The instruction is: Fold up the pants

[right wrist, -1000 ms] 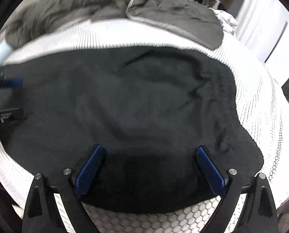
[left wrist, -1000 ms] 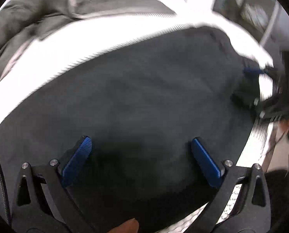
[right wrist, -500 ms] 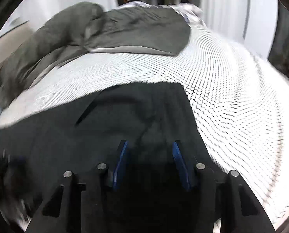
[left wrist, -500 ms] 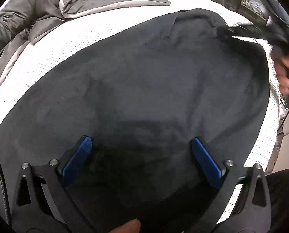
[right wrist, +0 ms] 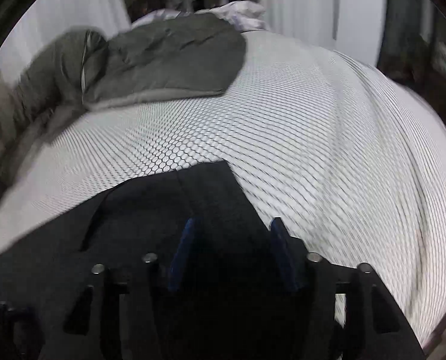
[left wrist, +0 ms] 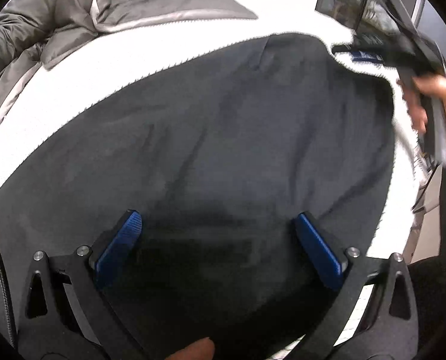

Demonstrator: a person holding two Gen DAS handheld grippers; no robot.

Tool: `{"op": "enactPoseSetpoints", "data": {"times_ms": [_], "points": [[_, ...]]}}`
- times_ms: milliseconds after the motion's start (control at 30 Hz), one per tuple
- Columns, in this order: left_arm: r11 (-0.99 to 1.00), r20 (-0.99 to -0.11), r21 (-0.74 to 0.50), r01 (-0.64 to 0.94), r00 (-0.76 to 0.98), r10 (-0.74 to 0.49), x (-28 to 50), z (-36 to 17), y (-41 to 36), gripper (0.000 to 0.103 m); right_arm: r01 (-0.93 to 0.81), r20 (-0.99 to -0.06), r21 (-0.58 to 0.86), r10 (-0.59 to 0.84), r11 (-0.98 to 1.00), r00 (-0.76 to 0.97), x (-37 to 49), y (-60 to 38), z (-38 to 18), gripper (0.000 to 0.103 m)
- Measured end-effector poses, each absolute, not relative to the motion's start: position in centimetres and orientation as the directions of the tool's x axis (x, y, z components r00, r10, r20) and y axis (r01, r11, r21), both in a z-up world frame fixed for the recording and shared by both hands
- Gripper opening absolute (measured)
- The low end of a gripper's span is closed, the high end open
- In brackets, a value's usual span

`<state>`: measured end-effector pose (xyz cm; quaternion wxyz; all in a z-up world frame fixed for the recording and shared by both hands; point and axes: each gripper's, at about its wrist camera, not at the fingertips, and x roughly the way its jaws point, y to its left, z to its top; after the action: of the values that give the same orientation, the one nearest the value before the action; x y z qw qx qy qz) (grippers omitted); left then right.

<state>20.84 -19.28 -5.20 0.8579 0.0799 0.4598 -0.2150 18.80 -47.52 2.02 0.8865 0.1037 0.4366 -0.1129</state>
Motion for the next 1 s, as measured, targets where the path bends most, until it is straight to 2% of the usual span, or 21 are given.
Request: {"op": "enactPoseSetpoints", "data": {"times_ms": [33, 167, 300, 367, 500, 533, 567, 667, 800, 933, 1000], "points": [[0.893, -0.814, -0.071, 0.444, 0.492, -0.309, 20.8, -4.9, -19.4, 0.102, 0.315, -0.792, 0.134, -0.089, 0.94, 0.603, 17.0, -48.4, 2.4, 0.071], [0.889, -0.822, -0.07, 0.453, 0.478, -0.309, 20.5, -5.4, -20.9, 0.102, 0.369, -0.777, 0.214, -0.072, 0.905, 0.625, 10.8, -50.5, 3.3, 0.072], [0.891, -0.834, 0.011, 0.454, 0.495, -0.243, 19.9, -6.4, -21.7, 0.102, 0.389, -0.764, 0.39, 0.058, 0.834, 0.642, 5.8, -53.2, 2.4, 0.072], [0.887, -0.839, -0.001, 0.461, 0.483, -0.252, 19.9, -6.4, -21.4, 0.102, 0.347, -0.748, 0.481, 0.17, 0.805, 0.642, 5.8, -53.9, 0.6, 0.072], [0.888, -0.841, -0.02, 0.459, 0.472, -0.263, 20.2, -6.6, -20.9, 0.102, 0.308, -0.675, 0.629, 0.307, 0.713, 0.671, 8.3, -54.0, -1.7, 0.071], [0.888, -0.841, -0.016, 0.46, 0.474, -0.261, 20.2, -6.6, -20.9, 0.102, 0.312, -0.676, 0.628, 0.301, 0.713, 0.672, 9.1, -53.8, -1.9, 0.047], [0.888, -0.84, -0.016, 0.46, 0.476, -0.262, 20.2, -6.5, -20.8, 0.102, 0.33, -0.715, 0.564, 0.247, 0.757, 0.654, 9.9, -53.2, -1.8, 0.028], [0.89, -0.84, -0.039, 0.454, 0.467, -0.275, 20.7, -6.3, -20.2, 0.102, 0.334, -0.714, 0.532, 0.2, 0.778, 0.671, 11.4, -52.2, -0.8, 0.02], [0.917, -0.823, -0.075, 0.391, 0.495, -0.278, 20.8, -4.6, -16.4, 0.102, 0.256, -0.648, 0.531, 0.193, 0.807, 0.737, 9.5, -51.0, 2.5, 0.017], [0.959, -0.777, -0.108, 0.261, 0.58, -0.245, 20.7, -2.0, -9.8, 0.102, 0.083, -0.551, 0.531, 0.269, 0.843, 0.79, 10.1, -46.0, 6.0, 0.017], [0.974, -0.76, -0.123, 0.19, 0.612, -0.216, 20.6, -1.2, -6.5, 0.102, 0.006, -0.534, 0.511, 0.311, 0.86, 0.786, 10.8, -43.1, 7.2, 0.016]]}}
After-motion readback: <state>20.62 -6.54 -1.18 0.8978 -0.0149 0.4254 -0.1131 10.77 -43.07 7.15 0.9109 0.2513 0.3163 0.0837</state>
